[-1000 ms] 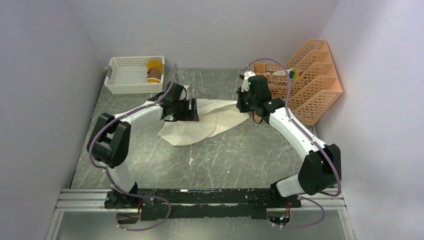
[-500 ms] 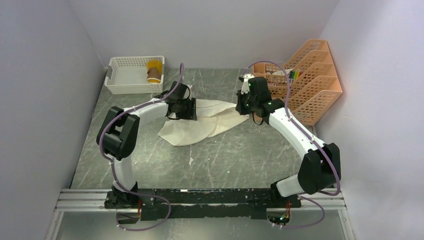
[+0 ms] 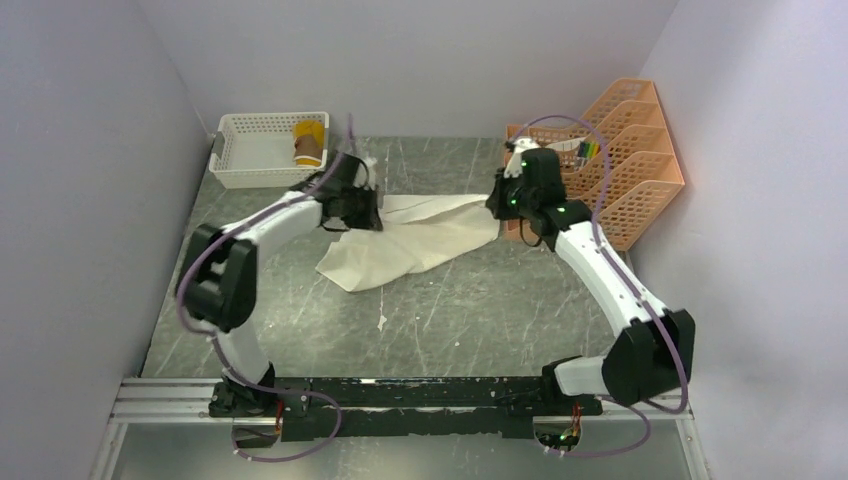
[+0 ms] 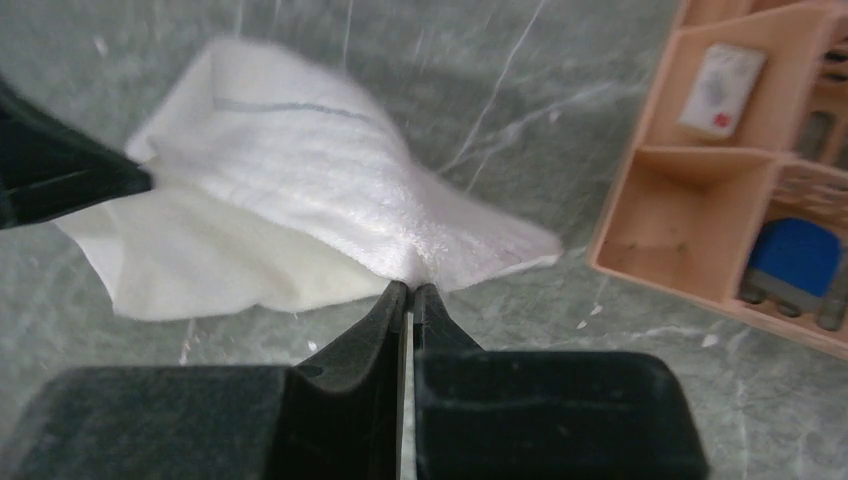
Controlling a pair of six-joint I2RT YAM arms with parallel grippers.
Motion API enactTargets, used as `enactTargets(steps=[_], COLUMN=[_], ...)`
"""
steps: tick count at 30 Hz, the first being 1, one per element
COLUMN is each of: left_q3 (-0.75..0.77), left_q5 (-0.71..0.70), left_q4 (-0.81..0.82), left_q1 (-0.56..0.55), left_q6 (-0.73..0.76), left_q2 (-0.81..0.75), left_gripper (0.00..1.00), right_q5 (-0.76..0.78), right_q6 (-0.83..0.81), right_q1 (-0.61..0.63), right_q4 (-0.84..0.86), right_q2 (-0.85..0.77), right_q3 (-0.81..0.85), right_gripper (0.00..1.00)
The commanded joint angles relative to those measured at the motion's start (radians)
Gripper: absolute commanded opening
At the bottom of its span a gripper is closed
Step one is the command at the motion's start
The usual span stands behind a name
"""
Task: Roll the towels
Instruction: Flatten out the towel at the center of the board.
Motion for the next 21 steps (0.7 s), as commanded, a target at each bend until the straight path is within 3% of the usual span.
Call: enactTargets(steps=[1,6,12,16,21], left_q3=[0.07,0.086,0.014,0.063,0.046], left_q5=[-0.055,-0.153,-0.241,-0.205,-0.131], left_q4=[-0.067,-0.092,0.048,0.015,0.006], left_q1=[0.135,0.206,0.223,0.23,0.23], left_q6=[0.08,0.195,0.299,0.369,0.426], left_q2=[-0.253,-0.458,-0.676,-0.701,-0.747], left_gripper=[0.07,0.07,0.07,0.07,0.07], right_q5=[-0.036,-0.202,-0.348,-0.413,-0.378], right_q6=[0.117,0.239,0.409,0.505,0.437], right_q1=[-0.078,-0.139,-0.172,-0.189,-0.189], right_q4=[0.129,0.169,0.191,0.227,0.257], right_q2=[-0.119,-0.1,-0.097,-0.156,-0.272], right_q3=[0.014,0.084,0.133,0.121,0.085], right_gripper=[0.0,0.0,0.0,0.0,0.0])
